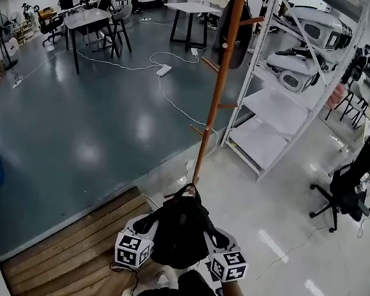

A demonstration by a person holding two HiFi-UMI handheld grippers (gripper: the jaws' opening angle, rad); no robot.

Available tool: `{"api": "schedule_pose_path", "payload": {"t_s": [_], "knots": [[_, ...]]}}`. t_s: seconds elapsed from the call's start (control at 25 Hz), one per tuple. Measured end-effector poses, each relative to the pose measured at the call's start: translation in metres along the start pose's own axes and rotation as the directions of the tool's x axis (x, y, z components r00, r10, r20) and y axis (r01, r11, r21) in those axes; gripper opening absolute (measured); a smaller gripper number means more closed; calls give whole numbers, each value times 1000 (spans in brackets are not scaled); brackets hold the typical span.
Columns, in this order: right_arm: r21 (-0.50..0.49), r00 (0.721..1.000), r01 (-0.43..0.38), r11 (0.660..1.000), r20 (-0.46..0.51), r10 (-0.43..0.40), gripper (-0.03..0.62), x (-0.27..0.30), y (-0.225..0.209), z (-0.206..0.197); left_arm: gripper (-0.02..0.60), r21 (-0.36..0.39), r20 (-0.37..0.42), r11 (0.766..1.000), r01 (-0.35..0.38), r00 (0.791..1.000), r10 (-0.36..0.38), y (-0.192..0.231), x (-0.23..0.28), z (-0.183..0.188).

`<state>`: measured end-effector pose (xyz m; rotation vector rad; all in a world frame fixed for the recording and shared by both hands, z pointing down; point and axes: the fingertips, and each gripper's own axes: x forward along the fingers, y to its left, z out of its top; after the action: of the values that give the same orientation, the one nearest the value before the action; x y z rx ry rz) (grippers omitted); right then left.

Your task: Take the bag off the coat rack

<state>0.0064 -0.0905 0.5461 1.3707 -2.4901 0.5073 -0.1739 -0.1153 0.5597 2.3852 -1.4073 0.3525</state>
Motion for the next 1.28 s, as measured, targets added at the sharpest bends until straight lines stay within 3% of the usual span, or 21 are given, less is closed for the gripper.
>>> {"api": "schedule_pose_path", "payload": {"t_s": [0.52, 1.28], "knots": [[-16, 995, -96, 995, -16, 95, 91, -54, 11, -13, 92, -41, 23, 996, -78, 997, 79, -48, -54, -18], [3, 995, -94, 996, -46, 94, 91, -81, -32, -36, 91, -58, -16, 997, -41, 999, 40, -99, -27, -37]]}}
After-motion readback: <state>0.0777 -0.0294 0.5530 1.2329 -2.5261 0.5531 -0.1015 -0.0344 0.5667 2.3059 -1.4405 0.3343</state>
